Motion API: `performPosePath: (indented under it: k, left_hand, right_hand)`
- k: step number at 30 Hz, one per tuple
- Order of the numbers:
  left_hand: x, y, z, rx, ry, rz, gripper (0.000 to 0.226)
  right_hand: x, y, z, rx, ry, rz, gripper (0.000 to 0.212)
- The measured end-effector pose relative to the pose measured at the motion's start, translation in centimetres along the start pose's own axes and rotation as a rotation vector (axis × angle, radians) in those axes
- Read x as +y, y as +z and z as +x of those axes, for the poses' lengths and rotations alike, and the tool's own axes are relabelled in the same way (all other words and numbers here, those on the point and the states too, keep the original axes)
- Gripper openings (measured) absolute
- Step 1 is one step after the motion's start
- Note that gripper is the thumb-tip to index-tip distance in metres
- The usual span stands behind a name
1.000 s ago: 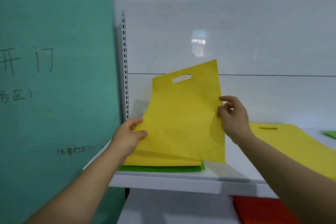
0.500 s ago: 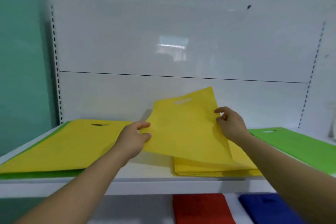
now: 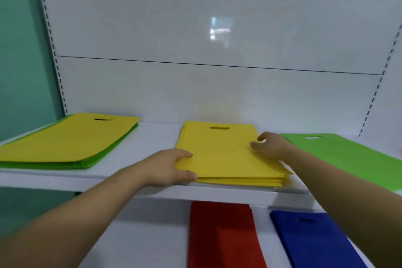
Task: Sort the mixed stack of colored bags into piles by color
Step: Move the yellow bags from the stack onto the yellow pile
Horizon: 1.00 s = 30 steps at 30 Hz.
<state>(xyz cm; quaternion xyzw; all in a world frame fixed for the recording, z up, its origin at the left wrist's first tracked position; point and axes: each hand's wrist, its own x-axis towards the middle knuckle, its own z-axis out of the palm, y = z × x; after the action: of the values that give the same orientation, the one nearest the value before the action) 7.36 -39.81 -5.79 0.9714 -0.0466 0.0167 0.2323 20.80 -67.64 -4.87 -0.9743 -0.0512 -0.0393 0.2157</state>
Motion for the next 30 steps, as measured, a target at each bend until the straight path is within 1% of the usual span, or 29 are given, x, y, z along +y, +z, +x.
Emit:
performPosePath:
  k: [4, 7, 11, 15, 22, 26, 30]
  left_hand:
    - [-0.1, 0.4, -0.1, 0.012, -0.023, 0.03, 0.066]
    - [-0.2, 0.3, 0.0, 0.02, -0.02, 0.036, 0.064]
    - [-0.2, -0.9, 0.0, 0.041, -0.038, 0.026, 0.064]
    - [-2.0, -3.2, -0.7, 0.085, -0.064, 0.063, 0.061]
    - [-9.8, -8.7, -3.4, 0.189, -0.208, 0.15, 0.06]
    - [-16.0, -11.6, -6.1, 0.213, -0.283, 0.167, 0.06]
    - [-22.6, -14.5, -8.9, 0.22, -0.373, 0.152, 0.061]
  right_hand:
    - [-0.5, 0.0, -0.2, -0.043, -0.062, -0.158, 0.049]
    - [-1.2, -0.6, 0.0, -0.06, -0.079, -0.205, 0.052]
    - [-3.7, -1.6, 0.4, -0.008, -0.131, -0.166, 0.055]
    - [-8.2, -1.2, 0.3, 0.015, -0.226, -0.119, 0.054]
    - [-18.0, 2.2, -1.1, -0.024, -0.37, -0.081, 0.056]
    - [-24.4, 5.7, -2.2, -0.065, -0.388, -0.035, 0.052]
    - [-30.5, 10.4, -3.1, -0.111, -0.391, 0.01, 0.055]
